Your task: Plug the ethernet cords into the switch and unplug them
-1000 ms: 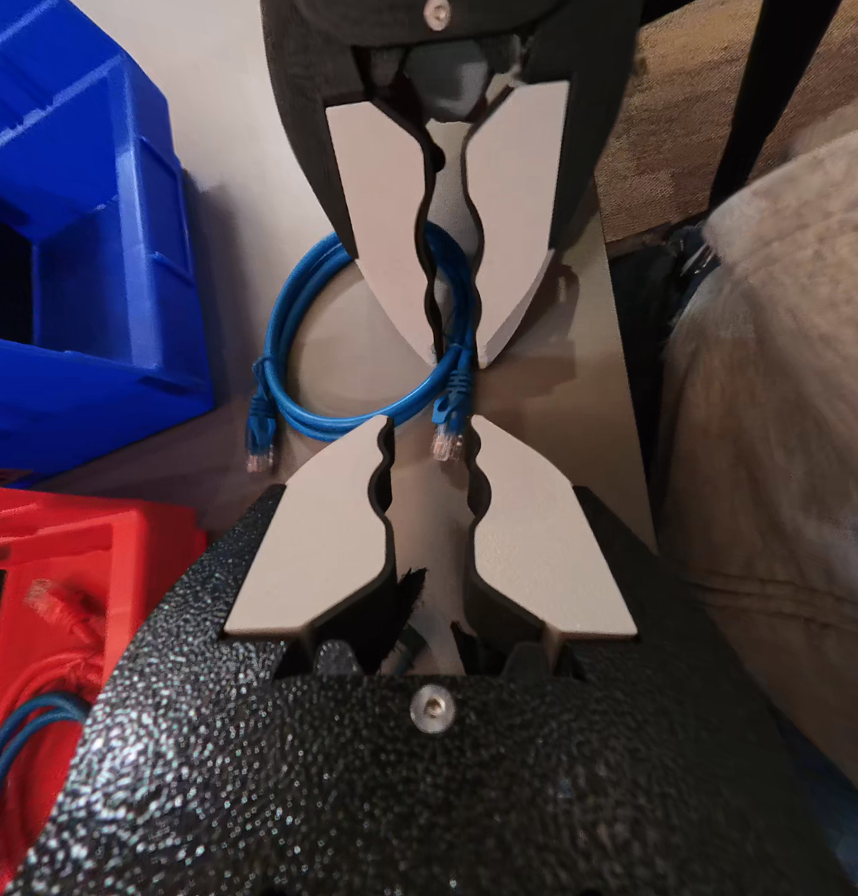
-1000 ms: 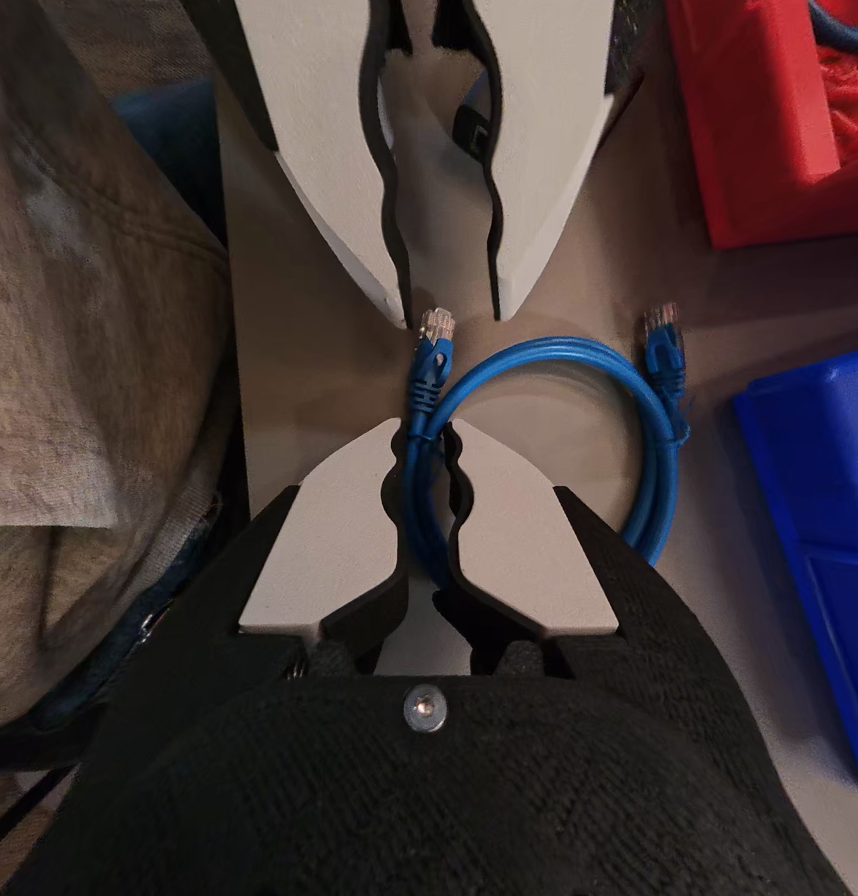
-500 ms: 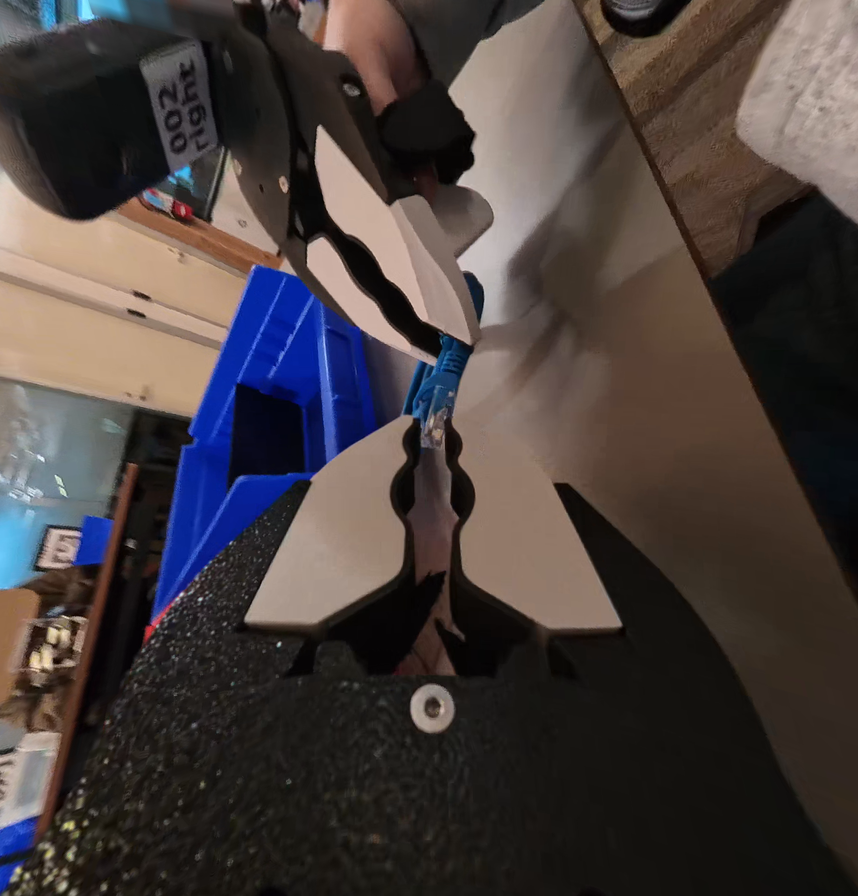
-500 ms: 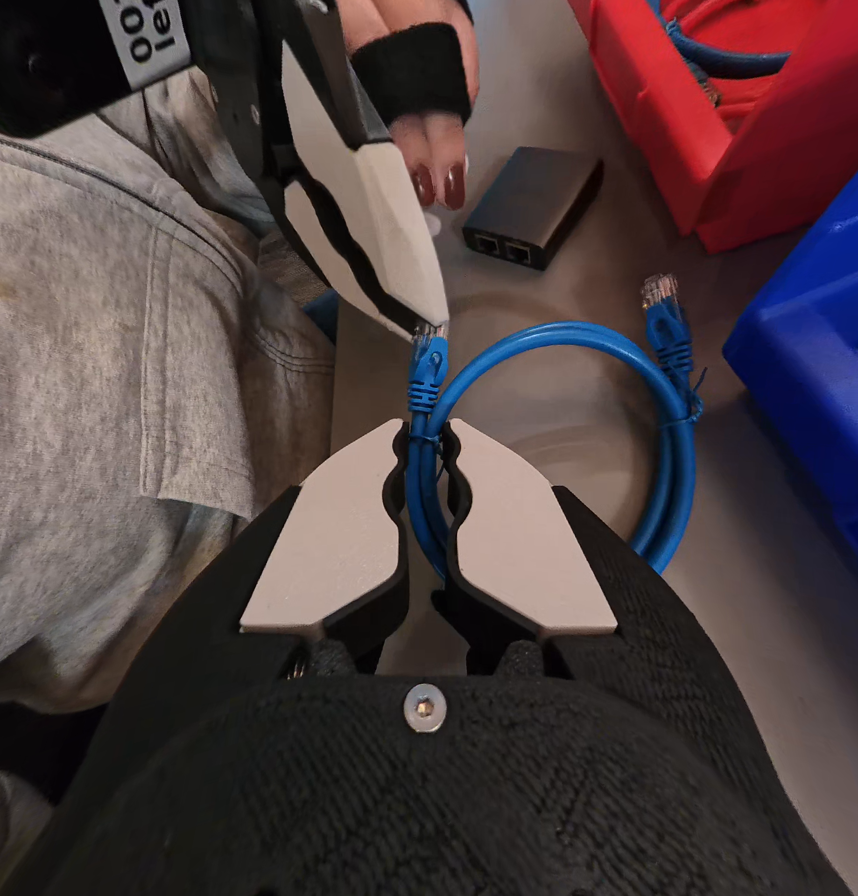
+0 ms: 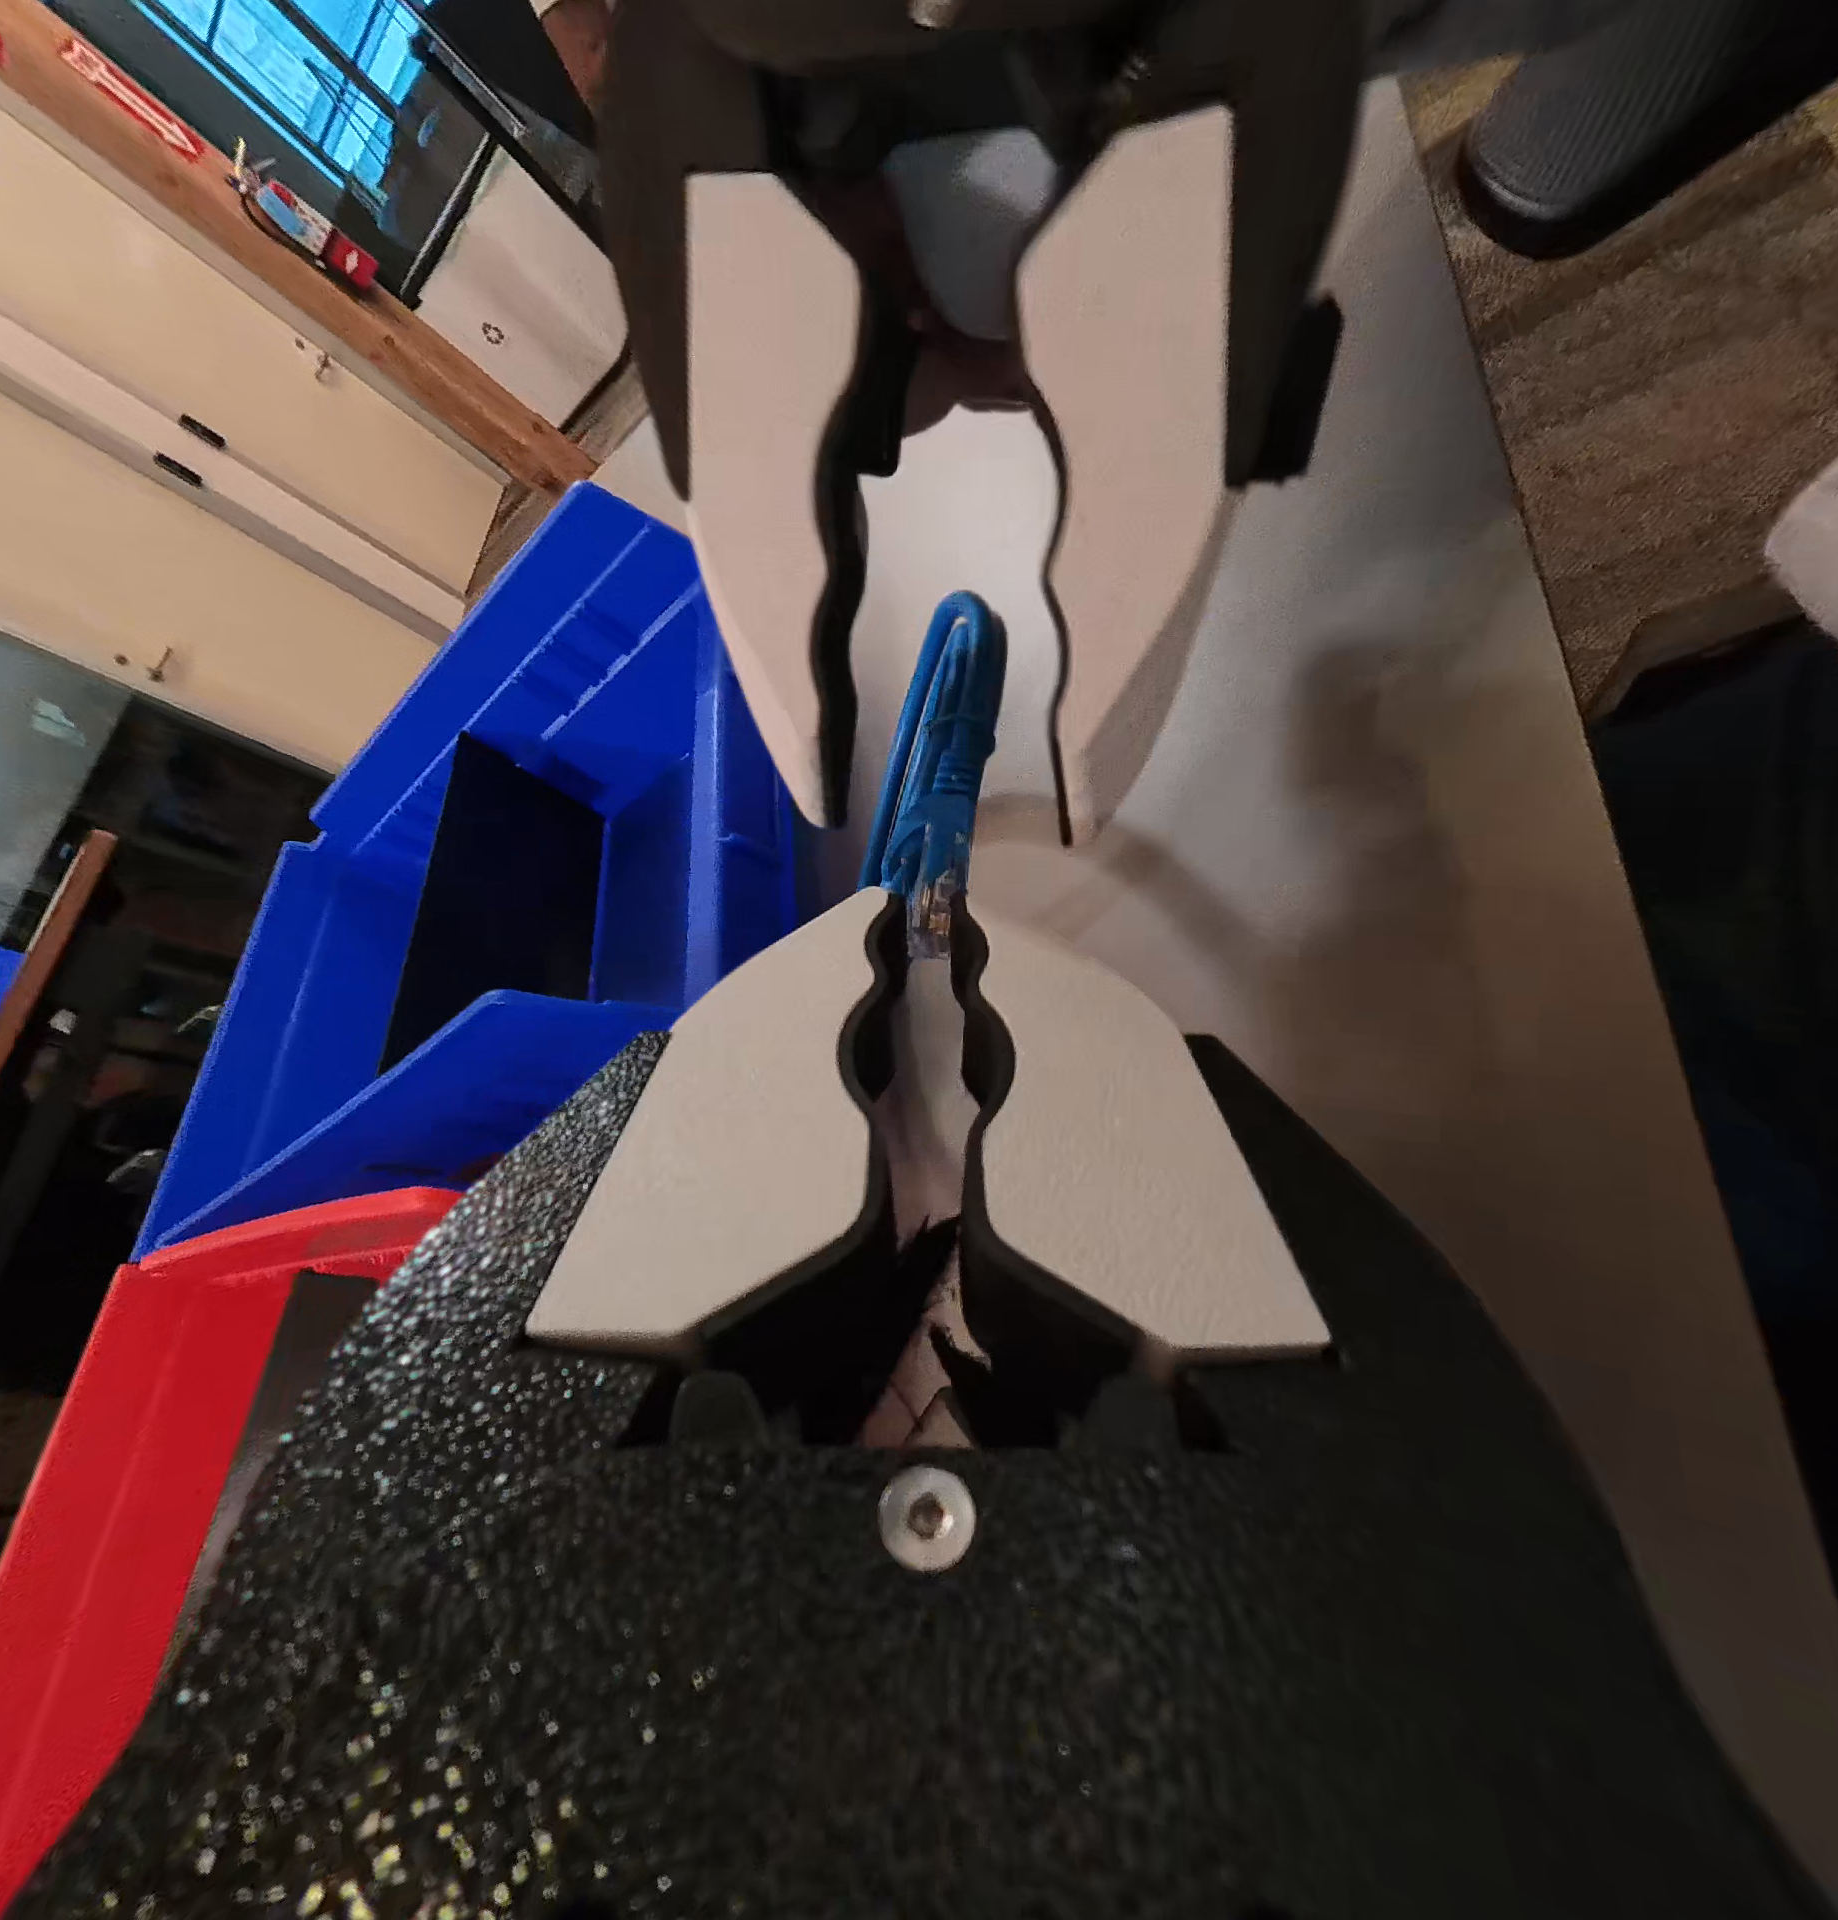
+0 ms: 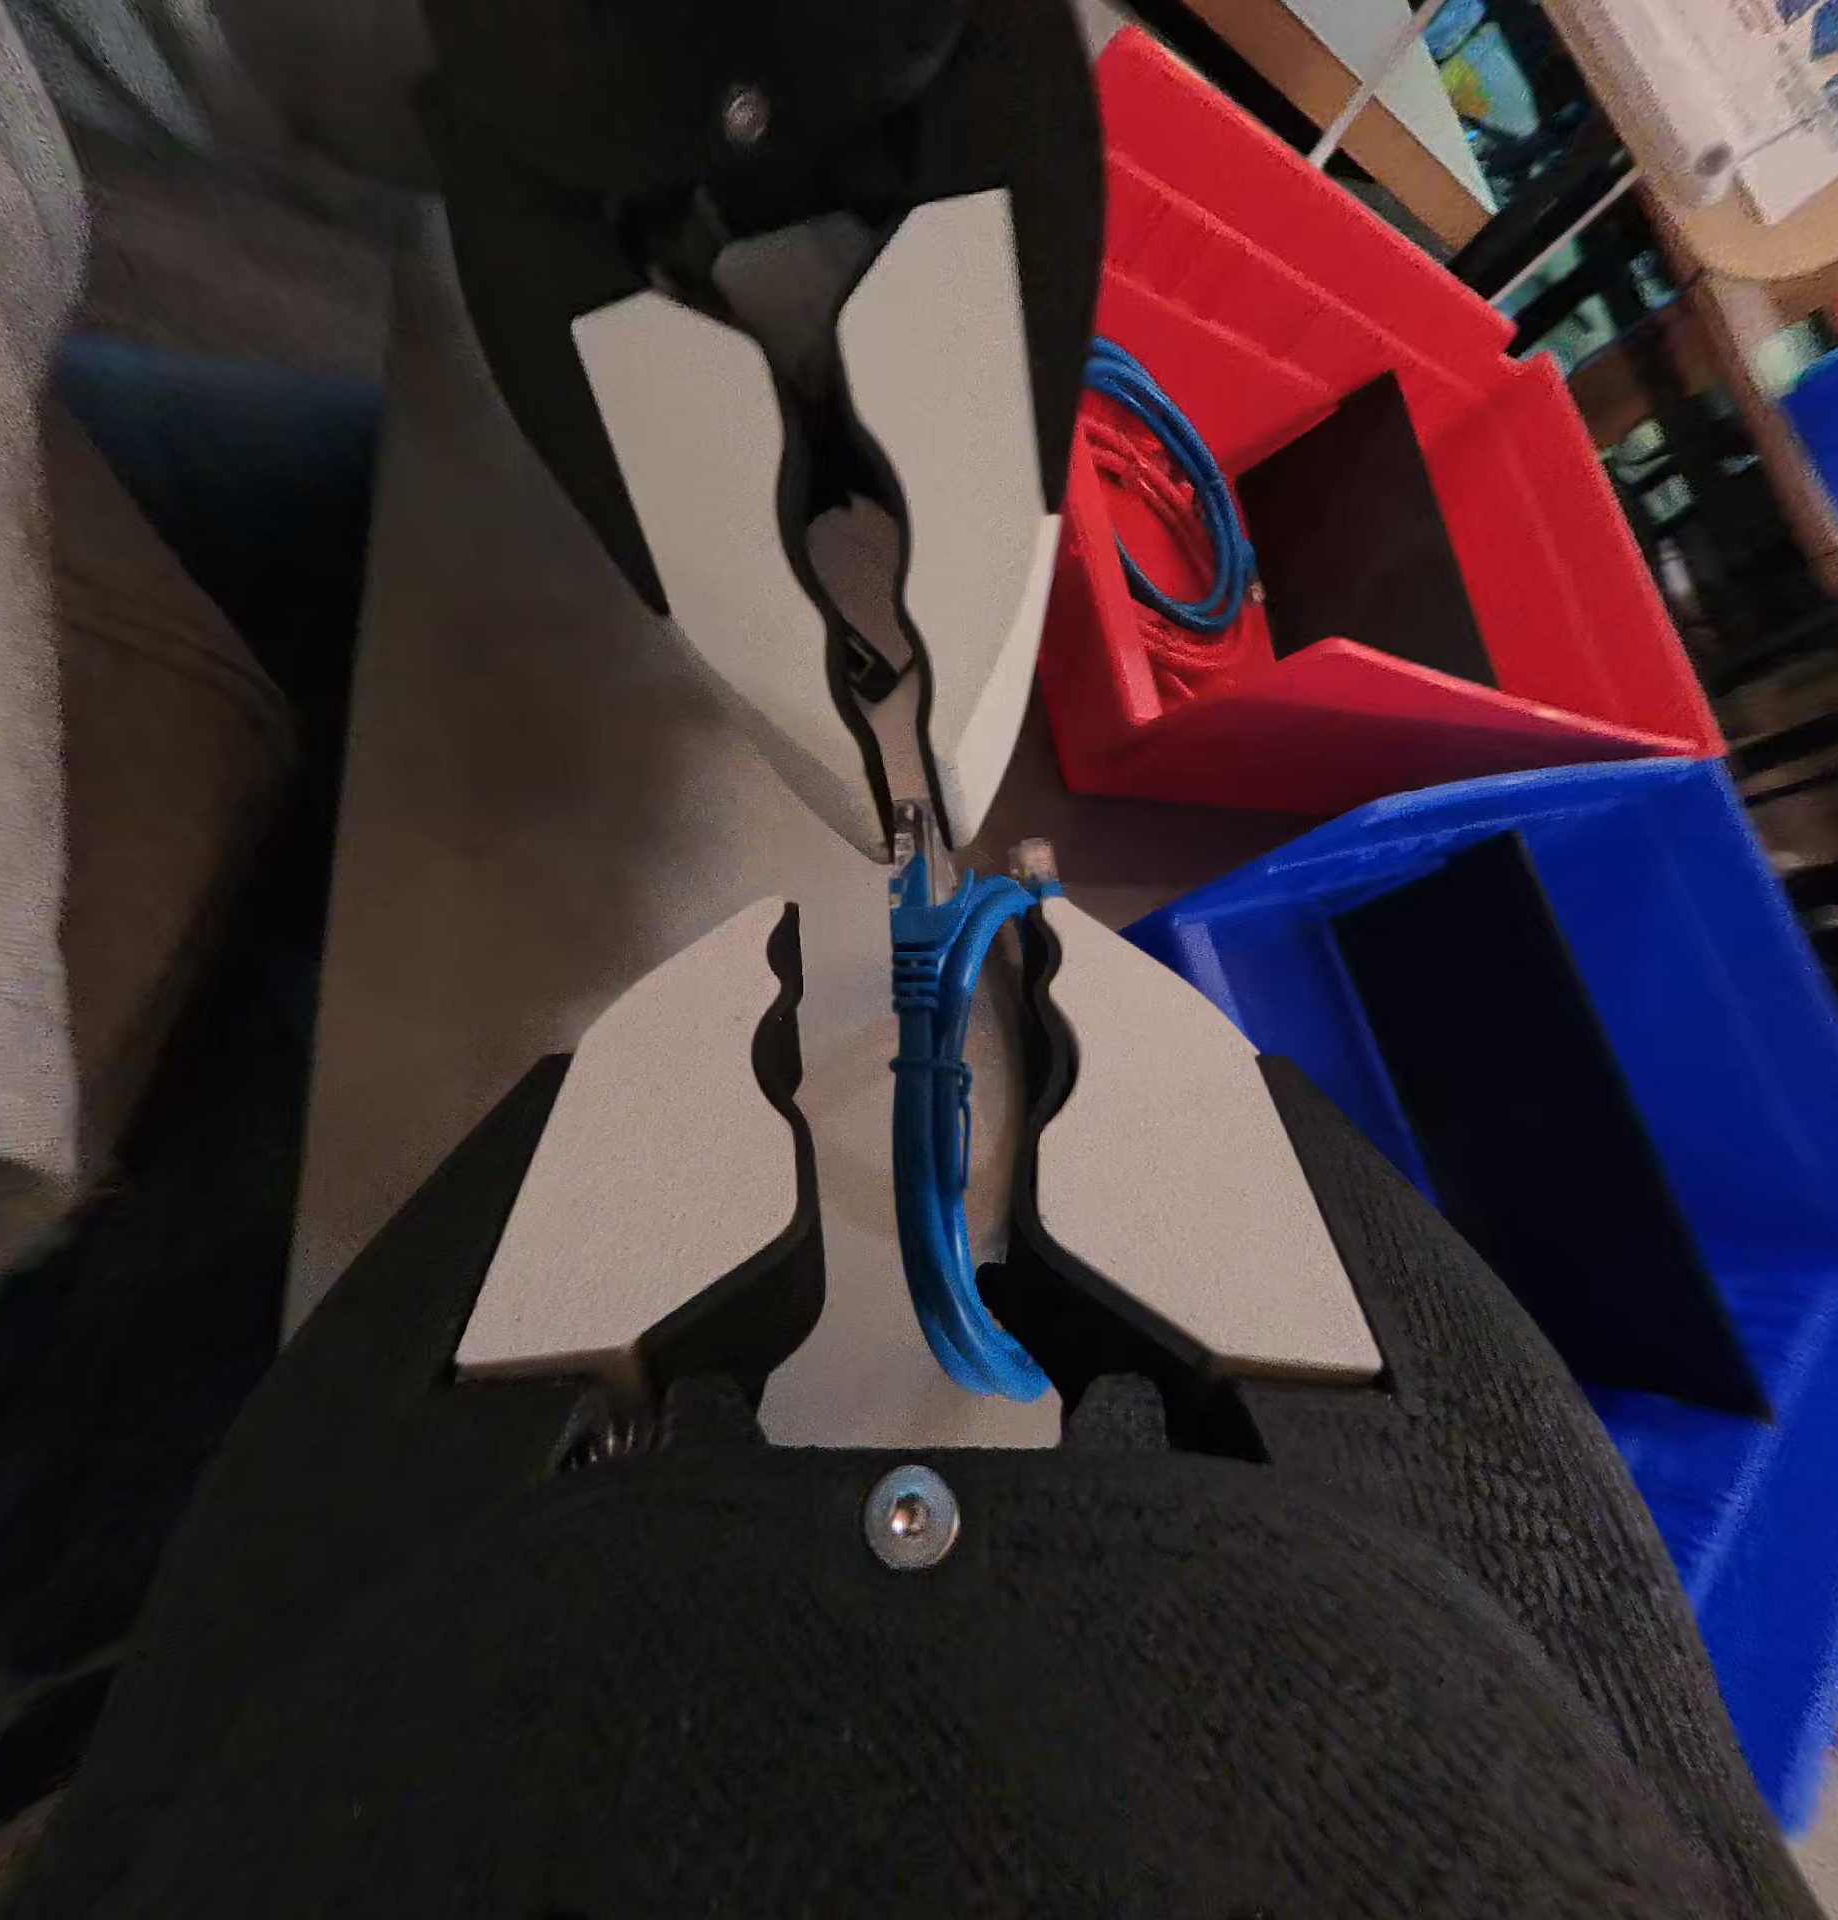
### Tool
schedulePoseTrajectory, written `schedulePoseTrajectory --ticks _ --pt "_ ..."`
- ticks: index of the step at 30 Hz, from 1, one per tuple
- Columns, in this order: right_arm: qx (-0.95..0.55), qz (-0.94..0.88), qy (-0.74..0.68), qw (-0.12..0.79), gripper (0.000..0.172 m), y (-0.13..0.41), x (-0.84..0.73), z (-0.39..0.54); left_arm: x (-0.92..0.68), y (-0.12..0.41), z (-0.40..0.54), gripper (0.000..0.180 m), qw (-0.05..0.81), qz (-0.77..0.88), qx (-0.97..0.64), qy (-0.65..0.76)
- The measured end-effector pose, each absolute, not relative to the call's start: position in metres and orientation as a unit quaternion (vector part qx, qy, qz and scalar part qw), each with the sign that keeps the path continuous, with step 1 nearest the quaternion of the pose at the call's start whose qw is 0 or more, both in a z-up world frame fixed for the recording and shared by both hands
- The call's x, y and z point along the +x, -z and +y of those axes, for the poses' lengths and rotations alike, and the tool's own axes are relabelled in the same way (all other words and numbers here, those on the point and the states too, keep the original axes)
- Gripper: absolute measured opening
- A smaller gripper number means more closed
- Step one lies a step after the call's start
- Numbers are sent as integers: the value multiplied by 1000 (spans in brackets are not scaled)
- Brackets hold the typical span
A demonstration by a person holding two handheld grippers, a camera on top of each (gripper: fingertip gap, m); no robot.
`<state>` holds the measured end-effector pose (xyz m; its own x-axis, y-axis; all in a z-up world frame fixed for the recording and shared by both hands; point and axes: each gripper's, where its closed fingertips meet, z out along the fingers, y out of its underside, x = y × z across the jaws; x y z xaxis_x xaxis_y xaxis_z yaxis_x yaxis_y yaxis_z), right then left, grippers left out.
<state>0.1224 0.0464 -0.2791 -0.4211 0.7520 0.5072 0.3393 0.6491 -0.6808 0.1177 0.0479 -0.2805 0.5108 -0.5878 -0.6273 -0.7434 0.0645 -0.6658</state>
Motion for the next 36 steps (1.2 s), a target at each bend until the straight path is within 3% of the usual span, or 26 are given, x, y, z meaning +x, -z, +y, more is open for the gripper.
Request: schedulePoseTrajectory --ticks 9,32,36 --pt "-291 -818 -163 469 15 288 116 54 122 281 47 8 539 488 -685 -48" --pt "-217 -847 -128 467 12 296 118 52 119 288 37 15 518 490 -701 -30" --pt "-233 -840 -144 469 12 294 117 52 119 286 34 10 523 500 -689 -30"
